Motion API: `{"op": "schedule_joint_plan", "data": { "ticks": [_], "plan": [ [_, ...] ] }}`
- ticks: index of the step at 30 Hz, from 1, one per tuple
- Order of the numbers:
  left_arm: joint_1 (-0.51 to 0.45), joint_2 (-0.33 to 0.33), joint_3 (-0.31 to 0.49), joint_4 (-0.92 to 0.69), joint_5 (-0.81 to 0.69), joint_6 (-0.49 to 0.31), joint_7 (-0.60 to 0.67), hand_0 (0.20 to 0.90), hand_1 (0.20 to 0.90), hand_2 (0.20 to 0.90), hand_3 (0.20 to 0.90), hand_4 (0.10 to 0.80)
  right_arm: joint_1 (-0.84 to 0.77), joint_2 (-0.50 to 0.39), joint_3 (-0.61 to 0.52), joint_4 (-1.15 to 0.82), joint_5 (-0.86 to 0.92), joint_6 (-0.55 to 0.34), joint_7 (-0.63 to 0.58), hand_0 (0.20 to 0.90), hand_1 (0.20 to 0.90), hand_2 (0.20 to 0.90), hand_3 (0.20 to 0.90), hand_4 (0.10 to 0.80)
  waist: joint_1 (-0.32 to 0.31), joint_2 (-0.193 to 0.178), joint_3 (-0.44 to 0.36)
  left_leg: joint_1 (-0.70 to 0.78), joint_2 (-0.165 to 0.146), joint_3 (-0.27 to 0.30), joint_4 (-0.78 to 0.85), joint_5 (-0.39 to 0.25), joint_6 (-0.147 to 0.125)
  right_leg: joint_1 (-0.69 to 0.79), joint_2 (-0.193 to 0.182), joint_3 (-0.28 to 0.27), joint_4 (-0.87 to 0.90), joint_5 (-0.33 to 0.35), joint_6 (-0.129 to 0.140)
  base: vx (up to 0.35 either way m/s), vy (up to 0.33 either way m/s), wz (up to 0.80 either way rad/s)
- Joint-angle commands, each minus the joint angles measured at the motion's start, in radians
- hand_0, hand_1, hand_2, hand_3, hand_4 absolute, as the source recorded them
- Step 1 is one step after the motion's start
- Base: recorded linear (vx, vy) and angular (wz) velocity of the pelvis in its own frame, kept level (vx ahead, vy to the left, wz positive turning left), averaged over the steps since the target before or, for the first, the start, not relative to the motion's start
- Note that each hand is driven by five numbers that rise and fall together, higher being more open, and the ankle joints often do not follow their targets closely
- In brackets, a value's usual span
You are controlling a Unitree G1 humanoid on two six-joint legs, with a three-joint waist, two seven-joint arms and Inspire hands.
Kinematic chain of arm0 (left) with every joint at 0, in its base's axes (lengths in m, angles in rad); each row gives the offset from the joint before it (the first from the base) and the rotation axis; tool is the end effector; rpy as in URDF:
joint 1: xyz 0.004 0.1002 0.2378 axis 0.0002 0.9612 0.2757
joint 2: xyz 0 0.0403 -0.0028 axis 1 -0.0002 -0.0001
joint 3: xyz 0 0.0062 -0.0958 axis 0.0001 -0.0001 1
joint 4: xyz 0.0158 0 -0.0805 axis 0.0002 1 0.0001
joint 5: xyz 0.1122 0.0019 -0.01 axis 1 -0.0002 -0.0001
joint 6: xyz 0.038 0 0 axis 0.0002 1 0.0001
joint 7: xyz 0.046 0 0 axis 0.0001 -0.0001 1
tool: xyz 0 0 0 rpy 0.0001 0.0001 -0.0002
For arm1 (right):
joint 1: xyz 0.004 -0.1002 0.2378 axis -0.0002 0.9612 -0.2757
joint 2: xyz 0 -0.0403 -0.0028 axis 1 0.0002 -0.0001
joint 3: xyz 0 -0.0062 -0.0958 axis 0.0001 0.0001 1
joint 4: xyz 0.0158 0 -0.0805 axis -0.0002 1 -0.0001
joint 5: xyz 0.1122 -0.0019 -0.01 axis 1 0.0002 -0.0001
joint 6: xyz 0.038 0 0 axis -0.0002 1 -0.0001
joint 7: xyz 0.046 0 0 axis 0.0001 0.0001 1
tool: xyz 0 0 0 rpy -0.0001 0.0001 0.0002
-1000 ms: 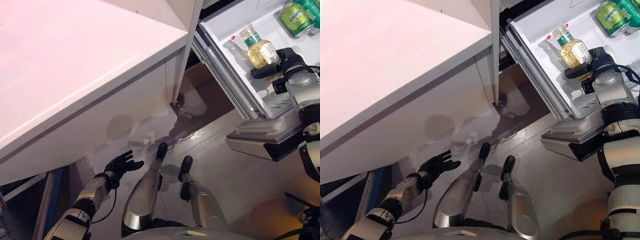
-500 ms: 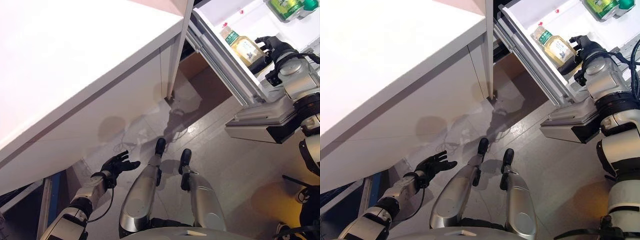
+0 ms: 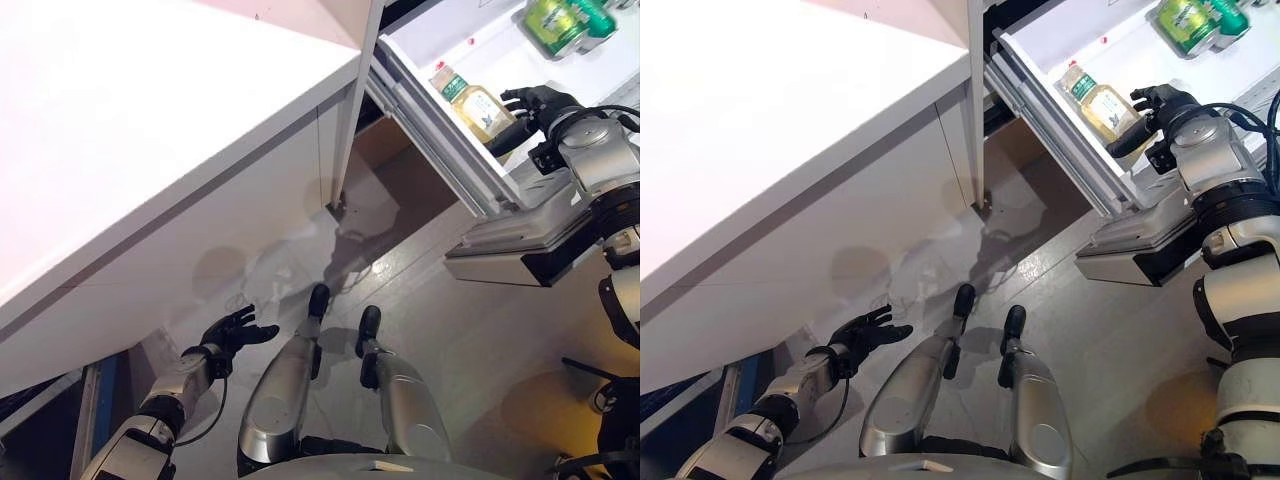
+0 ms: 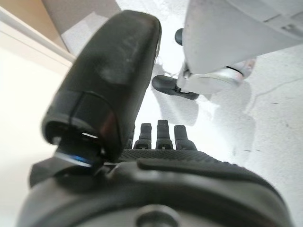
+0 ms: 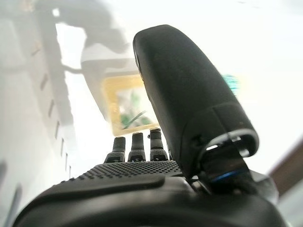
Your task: Put drinks into fridge and close the fridge
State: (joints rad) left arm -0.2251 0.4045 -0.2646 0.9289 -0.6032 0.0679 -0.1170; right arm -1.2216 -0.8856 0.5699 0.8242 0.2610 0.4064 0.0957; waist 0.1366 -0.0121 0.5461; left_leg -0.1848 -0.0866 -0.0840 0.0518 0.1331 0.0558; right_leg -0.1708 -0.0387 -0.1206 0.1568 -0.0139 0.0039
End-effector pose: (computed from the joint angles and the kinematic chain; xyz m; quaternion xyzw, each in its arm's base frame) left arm 0.1992 0.2411 -0.0544 -0.0519 0.3772 0.0247 0.9244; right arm 0.3469 -0.2737 0.2737 -0.3602 0.0808 -0.1071 0.9232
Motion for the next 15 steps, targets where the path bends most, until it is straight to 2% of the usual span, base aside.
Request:
{"op": "schedule_joint_plan", "data": {
  "ticks": [1,2,5,6,7,9,12,13,15],
  "plan": [
    [0.109,0.028,0.043,0.027,0.076,-0.003,0.001,0.9,0.9,0.9,0.9,0.8,0.019,-0.103,-0.081,-0.171,0.177,-0.197,-0.102,0.9,0.9,0.9,0.9,0.8,-0.015,-0.074,-0.147,0.03,0.008,0.032,0.117,-0.206,-0.008,0.054,-0.036,0.077,-0.052,0.042,0.049,0.08,-0.003,-0.02],
    [0.112,0.027,0.045,0.032,0.08,-0.004,0.0,0.9,0.9,0.9,0.9,0.8,0.032,-0.104,-0.097,-0.186,0.192,-0.207,-0.104,0.9,0.9,0.9,0.9,0.8,-0.016,-0.077,-0.154,0.039,0.008,0.032,0.11,-0.206,-0.008,0.061,-0.035,0.077,-0.055,0.042,0.049,0.092,-0.002,-0.04],
    [0.139,0.01,0.066,0.079,0.116,-0.014,-0.01,0.9,0.9,0.9,0.9,0.8,0.145,-0.106,-0.248,-0.305,0.324,-0.319,-0.141,0.9,0.9,0.9,0.9,0.8,-0.036,-0.09,-0.225,0.101,0.012,0.032,0.061,-0.2,-0.011,0.104,-0.021,0.085,-0.082,0.039,0.051,0.106,0.001,-0.04],
    [0.147,0.004,0.071,0.091,0.122,-0.017,-0.013,0.9,0.9,0.9,0.9,0.8,0.181,-0.103,-0.295,-0.338,0.353,-0.343,-0.152,0.9,0.9,0.9,0.9,0.8,-0.042,-0.09,-0.248,0.117,0.014,0.034,0.045,-0.197,-0.012,0.115,-0.017,0.087,-0.091,0.039,0.052,0.155,0.026,-0.07],
    [0.162,-0.008,0.081,0.113,0.132,-0.02,-0.019,0.9,0.9,0.9,0.9,0.8,0.257,-0.091,-0.387,-0.404,0.401,-0.385,-0.167,0.9,0.9,0.9,0.9,0.8,-0.054,-0.088,-0.292,0.147,0.017,0.038,0.016,-0.192,-0.014,0.136,-0.01,0.092,-0.109,0.04,0.052,0.145,0.032,-0.04],
    [0.176,-0.022,0.084,0.137,0.134,-0.03,-0.021,0.9,0.9,0.9,0.9,0.8,0.328,-0.072,-0.474,-0.465,0.433,-0.451,-0.197,0.9,0.9,0.9,0.9,0.8,-0.065,-0.085,-0.334,0.178,0.02,0.042,-0.016,-0.186,-0.016,0.156,-0.001,0.095,-0.126,0.04,0.052,0.118,0.026,-0.01],
    [0.186,-0.033,0.085,0.155,0.141,-0.03,-0.02,0.9,0.9,0.9,0.9,0.8,0.388,-0.048,-0.551,-0.515,0.443,-0.522,-0.238,0.9,0.9,0.9,0.9,0.8,-0.074,-0.082,-0.375,0.207,0.024,0.047,-0.05,-0.178,-0.02,0.177,0.006,0.096,-0.147,0.041,0.051,0.081,0.01,-0.03],
    [0.19,-0.043,0.082,0.167,0.142,-0.031,-0.018,0.9,0.9,0.9,0.9,0.8,0.415,-0.033,-0.595,-0.544,0.442,-0.575,-0.286,0.9,0.9,0.9,0.9,0.8,-0.079,-0.078,-0.404,0.225,0.028,0.052,-0.076,-0.171,-0.024,0.189,0.011,0.094,-0.163,0.044,0.052,0.066,0.008,-0.02],
    [0.192,-0.05,0.078,0.173,0.141,-0.027,-0.014,0.9,0.9,0.9,0.9,0.8,0.43,-0.025,-0.624,-0.553,0.445,-0.59,-0.304,0.9,0.9,0.9,0.9,0.8,-0.083,-0.076,-0.424,0.238,0.031,0.059,-0.093,-0.167,-0.029,0.2,0.013,0.09,-0.178,0.046,0.053,0.048,0.009,0.01]
  ]
}}
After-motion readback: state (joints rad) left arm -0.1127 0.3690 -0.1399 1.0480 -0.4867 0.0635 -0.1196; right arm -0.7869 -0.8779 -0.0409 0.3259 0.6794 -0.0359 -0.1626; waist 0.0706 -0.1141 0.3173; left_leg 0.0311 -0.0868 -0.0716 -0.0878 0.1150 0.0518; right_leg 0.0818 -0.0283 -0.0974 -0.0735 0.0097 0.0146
